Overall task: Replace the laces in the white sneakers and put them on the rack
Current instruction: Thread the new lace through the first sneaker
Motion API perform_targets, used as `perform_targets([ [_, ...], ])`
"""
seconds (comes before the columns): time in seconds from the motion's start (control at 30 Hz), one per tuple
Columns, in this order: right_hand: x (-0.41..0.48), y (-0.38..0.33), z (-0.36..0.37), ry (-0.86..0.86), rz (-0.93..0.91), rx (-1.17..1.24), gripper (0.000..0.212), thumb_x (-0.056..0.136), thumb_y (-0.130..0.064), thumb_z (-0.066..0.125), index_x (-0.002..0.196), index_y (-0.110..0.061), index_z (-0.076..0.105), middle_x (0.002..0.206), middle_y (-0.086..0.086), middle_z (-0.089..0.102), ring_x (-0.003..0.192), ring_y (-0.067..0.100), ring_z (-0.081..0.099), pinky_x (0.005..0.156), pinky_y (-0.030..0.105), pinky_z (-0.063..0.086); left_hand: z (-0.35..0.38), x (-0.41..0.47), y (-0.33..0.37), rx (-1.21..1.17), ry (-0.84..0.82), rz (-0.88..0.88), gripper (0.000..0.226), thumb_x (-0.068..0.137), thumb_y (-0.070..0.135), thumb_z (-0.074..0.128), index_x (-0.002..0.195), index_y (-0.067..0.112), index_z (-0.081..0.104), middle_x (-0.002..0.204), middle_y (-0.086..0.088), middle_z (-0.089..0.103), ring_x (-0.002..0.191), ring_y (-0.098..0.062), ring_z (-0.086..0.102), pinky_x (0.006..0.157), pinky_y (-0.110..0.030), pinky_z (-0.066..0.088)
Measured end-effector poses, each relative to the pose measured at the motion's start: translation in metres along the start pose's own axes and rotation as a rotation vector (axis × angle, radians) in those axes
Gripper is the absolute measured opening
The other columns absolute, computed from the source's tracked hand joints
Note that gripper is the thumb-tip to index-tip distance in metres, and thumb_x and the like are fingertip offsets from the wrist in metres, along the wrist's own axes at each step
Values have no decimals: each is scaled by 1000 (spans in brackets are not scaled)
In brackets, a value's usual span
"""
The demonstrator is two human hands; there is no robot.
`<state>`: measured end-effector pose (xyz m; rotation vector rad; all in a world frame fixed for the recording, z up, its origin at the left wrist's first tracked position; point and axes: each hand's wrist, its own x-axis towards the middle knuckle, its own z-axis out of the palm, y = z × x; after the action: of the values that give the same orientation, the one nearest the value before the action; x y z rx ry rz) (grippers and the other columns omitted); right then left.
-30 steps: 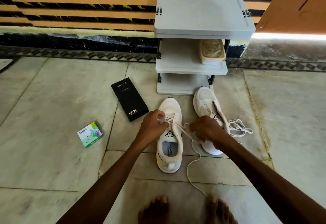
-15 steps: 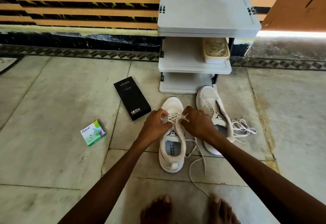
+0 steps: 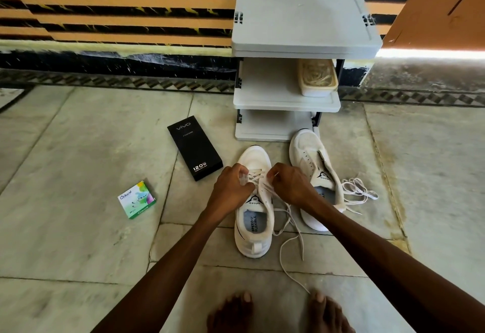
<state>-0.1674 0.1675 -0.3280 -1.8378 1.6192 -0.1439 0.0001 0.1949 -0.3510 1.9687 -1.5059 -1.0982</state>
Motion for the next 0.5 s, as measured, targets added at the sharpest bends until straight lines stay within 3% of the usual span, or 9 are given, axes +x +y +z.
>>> perform_targets([
  [0.1,0,-2,3,22,6,53,25,87,-28,69,108,-16,63,104,4,70,96,23,65,78,29,48,1,-1,0,16,4,-4,35,83,24,71,115,24,56,120,-2,56,107,-19,59,91,-37,53],
  [0.23,-2,-4,11,96,-22,95,30,81,-14,73,108,-15,59,85,4,74,85,21,68,75,29,50,2,-1,2,65,41,-15,34,82,23,71,113,23,56,117,-3,58,103,-19,60,87,-34,53],
  [0.5,-10,-6,6,5,-43,-65,42,75,-3,66,112,-14,50,96,8,67,87,27,65,68,34,50,7,-4,9,206,215,-15,36,79,16,74,112,22,58,107,-3,69,94,-24,66,78,-40,58],
])
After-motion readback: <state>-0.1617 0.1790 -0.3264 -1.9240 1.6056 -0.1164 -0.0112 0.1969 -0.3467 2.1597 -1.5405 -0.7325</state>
